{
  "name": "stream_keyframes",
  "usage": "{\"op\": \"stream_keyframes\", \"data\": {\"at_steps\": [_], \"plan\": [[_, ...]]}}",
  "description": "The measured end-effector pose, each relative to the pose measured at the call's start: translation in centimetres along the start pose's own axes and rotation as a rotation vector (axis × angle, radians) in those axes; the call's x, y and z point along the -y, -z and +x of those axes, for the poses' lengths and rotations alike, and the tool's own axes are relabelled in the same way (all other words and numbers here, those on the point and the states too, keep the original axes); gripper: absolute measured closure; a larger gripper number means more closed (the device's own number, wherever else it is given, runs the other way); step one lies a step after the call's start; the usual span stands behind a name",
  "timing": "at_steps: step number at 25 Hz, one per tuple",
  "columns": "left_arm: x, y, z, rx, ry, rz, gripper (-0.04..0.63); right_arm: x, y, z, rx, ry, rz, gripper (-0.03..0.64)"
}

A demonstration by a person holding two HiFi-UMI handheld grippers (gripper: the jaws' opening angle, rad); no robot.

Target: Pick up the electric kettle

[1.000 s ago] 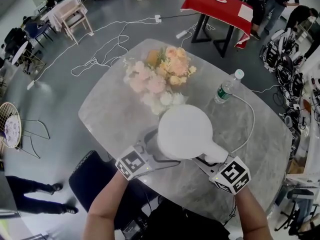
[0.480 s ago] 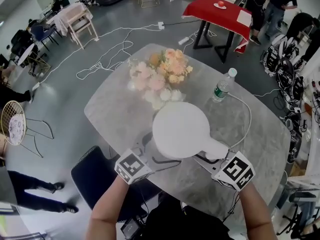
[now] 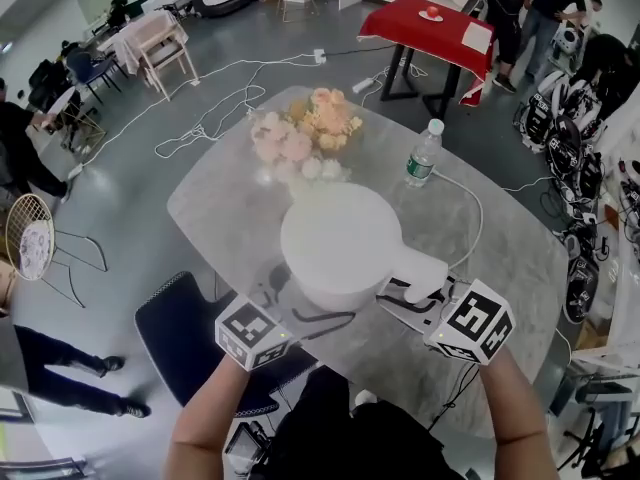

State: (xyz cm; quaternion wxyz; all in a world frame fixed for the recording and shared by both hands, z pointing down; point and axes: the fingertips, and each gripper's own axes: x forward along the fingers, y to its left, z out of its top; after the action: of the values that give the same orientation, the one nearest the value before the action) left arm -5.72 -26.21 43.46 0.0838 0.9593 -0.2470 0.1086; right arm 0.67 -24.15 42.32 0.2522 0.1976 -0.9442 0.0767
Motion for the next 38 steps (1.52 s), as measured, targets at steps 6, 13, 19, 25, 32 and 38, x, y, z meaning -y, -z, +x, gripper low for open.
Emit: {"op": "stream_keyframes", "data": {"at_steps": [6,13,19,25,32,38], "plan": [[4.4,-0.7,-0.4,-0.031,-0.023,0.016,0.037,-2.7,1.0,-3.4,0.024,-0.017,0.013,0.495],[9.6,-1.0,-0.6,-0.018,-0.038,0.001,0.037,-5.7,2.5,-7.2,0.045,-0.037,0.03,0.495],[14.1,-0.6,-1.1,0.006,-0.065,0.011,0.037,-8.6,4.3,-10.0,0.058,-0.049,0.019,0.495],[16.9,-0.8,-1.7,0.012,-0.084,0.012,0.037,-10.6,4.8,-11.9,0.065,-0.054,0.005,0.495],[20.2,-0.6,-2.2,0.03,-0.102,0.024,0.037,-13.0,5.8,-14.0,0.07,-0.045,-0.026,0.494],[20.9,-1.4,-3.0,0.039,-0.115,0.022,0.037,-13.8,5.0,-14.7,0.077,-0.049,-0.033,0.494]]}}
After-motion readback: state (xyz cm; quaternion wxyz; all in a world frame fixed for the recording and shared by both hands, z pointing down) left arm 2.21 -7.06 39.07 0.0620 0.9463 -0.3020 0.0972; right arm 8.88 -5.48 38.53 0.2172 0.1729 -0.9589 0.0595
